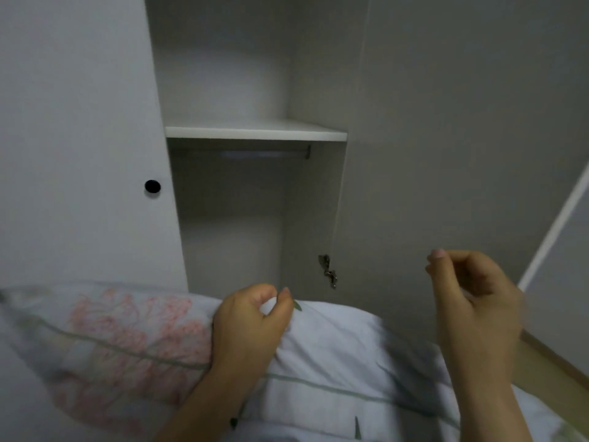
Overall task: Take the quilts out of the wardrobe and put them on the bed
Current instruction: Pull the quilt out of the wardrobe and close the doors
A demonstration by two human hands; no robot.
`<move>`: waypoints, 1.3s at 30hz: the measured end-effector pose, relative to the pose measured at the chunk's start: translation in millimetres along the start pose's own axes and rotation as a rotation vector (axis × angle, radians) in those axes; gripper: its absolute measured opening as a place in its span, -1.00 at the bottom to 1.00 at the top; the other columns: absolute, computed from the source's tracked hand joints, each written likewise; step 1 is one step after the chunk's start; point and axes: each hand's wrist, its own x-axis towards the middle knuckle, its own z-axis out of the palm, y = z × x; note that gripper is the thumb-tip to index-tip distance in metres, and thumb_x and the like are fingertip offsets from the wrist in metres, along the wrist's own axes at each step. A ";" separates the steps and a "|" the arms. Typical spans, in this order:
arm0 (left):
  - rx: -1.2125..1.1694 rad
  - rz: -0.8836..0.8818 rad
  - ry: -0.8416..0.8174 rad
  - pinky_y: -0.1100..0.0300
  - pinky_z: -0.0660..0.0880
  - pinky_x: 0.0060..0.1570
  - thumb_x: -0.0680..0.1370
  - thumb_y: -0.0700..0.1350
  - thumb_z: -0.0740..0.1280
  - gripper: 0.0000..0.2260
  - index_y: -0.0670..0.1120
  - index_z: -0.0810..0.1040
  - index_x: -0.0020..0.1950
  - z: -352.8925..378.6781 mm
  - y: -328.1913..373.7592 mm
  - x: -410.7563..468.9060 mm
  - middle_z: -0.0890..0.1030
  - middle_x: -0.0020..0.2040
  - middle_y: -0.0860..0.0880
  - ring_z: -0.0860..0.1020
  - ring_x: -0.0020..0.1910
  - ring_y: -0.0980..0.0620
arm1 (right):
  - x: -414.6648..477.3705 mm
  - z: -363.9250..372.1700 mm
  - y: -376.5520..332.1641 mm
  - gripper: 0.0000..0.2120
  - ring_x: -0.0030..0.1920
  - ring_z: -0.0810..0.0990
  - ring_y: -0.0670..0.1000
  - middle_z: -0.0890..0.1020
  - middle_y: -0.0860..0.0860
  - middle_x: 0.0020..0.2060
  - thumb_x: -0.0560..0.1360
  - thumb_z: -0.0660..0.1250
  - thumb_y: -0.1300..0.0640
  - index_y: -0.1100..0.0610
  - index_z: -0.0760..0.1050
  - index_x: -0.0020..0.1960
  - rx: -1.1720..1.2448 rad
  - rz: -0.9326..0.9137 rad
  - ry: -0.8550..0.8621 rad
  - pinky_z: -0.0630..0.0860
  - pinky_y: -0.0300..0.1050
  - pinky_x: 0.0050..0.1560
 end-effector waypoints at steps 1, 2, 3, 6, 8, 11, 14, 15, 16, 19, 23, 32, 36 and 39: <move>-0.007 0.022 -0.008 0.11 0.32 -0.40 0.36 0.16 0.18 -0.56 -0.23 0.31 -0.41 5.8 3.6 -1.7 0.24 -0.50 -0.05 0.27 -0.49 0.09 | 0.5 -7.9 0.5 -0.85 -0.18 0.62 -0.04 0.64 -0.08 -0.29 0.51 0.33 0.09 0.07 0.55 -0.22 -0.011 -0.003 0.022 0.52 -0.11 -0.09; -0.016 0.042 -0.017 0.13 0.29 -0.41 0.35 0.16 0.17 -0.57 -0.22 0.28 -0.41 12.1 7.9 -3.7 0.22 -0.50 -0.03 0.26 -0.49 0.08 | 0.9 -16.1 1.5 -0.86 -0.19 0.61 -0.08 0.63 -0.11 -0.28 0.51 0.33 0.08 0.05 0.54 -0.22 -0.026 -0.005 0.049 0.50 -0.19 -0.10; -0.023 0.056 -0.026 0.14 0.27 -0.42 0.34 0.17 0.17 -0.57 -0.21 0.26 -0.41 17.0 11.4 -5.6 0.21 -0.50 -0.01 0.25 -0.49 0.07 | 0.7 -22.6 2.8 -0.87 -0.20 0.60 -0.12 0.62 -0.12 -0.28 0.50 0.32 0.07 0.03 0.53 -0.22 -0.040 -0.008 0.075 0.48 -0.24 -0.11; -0.028 0.079 -0.061 0.12 0.28 -0.43 0.34 0.17 0.18 -0.56 -0.23 0.27 -0.36 26.4 18.2 -9.2 0.22 -0.51 -0.02 0.25 -0.50 0.07 | -0.7 -36.2 8.8 -0.92 -0.22 0.59 -0.09 0.61 -0.10 -0.27 0.47 0.30 0.05 -0.02 0.51 -0.20 -0.036 0.003 0.159 0.48 -0.18 -0.10; -0.026 0.099 -0.081 0.13 0.24 -0.44 0.34 0.17 0.18 -0.57 -0.21 0.25 -0.34 31.5 22.7 -13.4 0.21 -0.50 -0.02 0.23 -0.50 0.08 | -1.0 -44.6 13.6 -0.94 -0.20 0.59 -0.05 0.61 -0.06 -0.25 0.47 0.29 0.04 -0.04 0.51 -0.18 -0.039 0.015 0.207 0.50 -0.12 -0.08; -0.032 0.108 -0.106 0.10 0.26 -0.44 0.34 0.17 0.18 -0.59 -0.19 0.24 -0.32 36.7 30.5 -21.3 0.21 -0.50 -0.02 0.22 -0.50 0.08 | -0.2 -51.7 20.5 -0.94 -0.13 0.60 0.03 0.60 0.02 -0.15 0.48 0.32 0.06 0.00 0.51 -0.05 -0.078 0.032 0.232 0.54 -0.07 -0.02; -0.030 0.093 -0.129 0.05 0.34 -0.44 0.34 0.18 0.18 -0.58 -0.20 0.25 -0.33 39.7 35.2 -25.6 0.21 -0.47 -0.10 0.25 -0.49 0.05 | -0.5 -47.0 24.7 -0.73 -0.03 0.56 0.10 0.47 0.01 0.03 0.47 0.37 0.12 0.08 0.44 0.15 -0.085 0.075 0.206 0.54 0.05 0.04; -0.031 0.090 -0.134 0.05 0.36 -0.44 0.34 0.18 0.18 -0.57 -0.21 0.26 -0.33 40.0 36.4 -26.2 0.23 -0.46 -0.13 0.26 -0.50 0.04 | -1.2 -44.1 24.8 -0.67 -0.01 0.55 0.13 0.42 0.01 0.06 0.46 0.37 0.12 0.10 0.40 0.19 -0.083 0.086 0.203 0.53 0.06 0.04; -0.040 0.088 -0.137 0.06 0.35 -0.44 0.34 0.18 0.18 -0.58 -0.20 0.26 -0.33 39.4 37.9 -26.9 0.23 -0.47 -0.12 0.26 -0.50 0.05 | -2.3 -41.7 25.4 -0.62 0.02 0.53 0.15 0.39 0.01 0.08 0.46 0.37 0.10 0.12 0.37 0.23 -0.082 0.093 0.207 0.52 0.07 0.05; -0.061 0.099 -0.135 0.08 0.30 -0.45 0.34 0.18 0.18 -0.59 -0.19 0.26 -0.35 37.2 40.4 -29.0 0.22 -0.52 -0.03 0.23 -0.52 0.10 | -3.9 -38.2 29.0 -0.54 0.05 0.50 0.09 0.46 0.05 0.10 0.43 0.33 0.06 0.13 0.35 0.29 -0.063 0.125 0.185 0.46 -0.12 0.05; -0.086 0.090 -0.136 0.06 0.36 -0.44 0.35 0.17 0.19 -0.56 -0.22 0.27 -0.35 32.4 41.3 -30.8 0.27 -0.49 -0.15 0.26 -0.51 0.06 | -2.8 -40.3 31.8 -0.65 -0.05 0.46 -0.01 0.52 0.08 0.06 0.47 0.34 0.18 0.10 0.42 0.24 -0.050 0.175 0.147 0.32 -0.48 -0.18; -0.089 0.113 -0.140 0.17 0.26 -0.48 0.38 0.08 0.25 -0.66 -0.16 0.28 -0.37 17.2 42.2 -36.6 0.31 -0.57 0.02 0.25 -0.55 0.10 | -24.6 -31.6 9.2 -0.84 -0.13 0.55 -0.12 0.59 0.06 -0.02 0.47 0.34 0.17 0.02 0.44 0.02 0.043 0.215 0.108 0.39 -0.50 -0.28; -0.069 0.133 -0.138 0.18 0.23 -0.49 0.37 0.11 0.23 -0.65 -0.15 0.26 -0.37 7.4 38.0 -36.1 0.31 -0.54 0.02 0.27 -0.54 0.09 | -42.7 -18.0 -10.6 -0.92 -0.14 0.56 -0.11 0.59 -0.01 -0.08 0.49 0.33 0.13 0.01 0.47 -0.04 0.071 0.194 0.035 0.43 -0.43 -0.25; -0.064 0.123 -0.137 0.13 0.27 -0.48 0.38 0.09 0.24 -0.64 -0.17 0.26 -0.37 -2.6 32.9 -34.9 0.28 -0.55 0.01 0.26 -0.54 0.11 | -52.4 -7.4 -19.9 -0.93 -0.17 0.55 -0.13 0.58 -0.07 -0.13 0.49 0.33 0.07 -0.02 0.45 -0.06 0.043 0.157 -0.039 0.46 -0.30 -0.22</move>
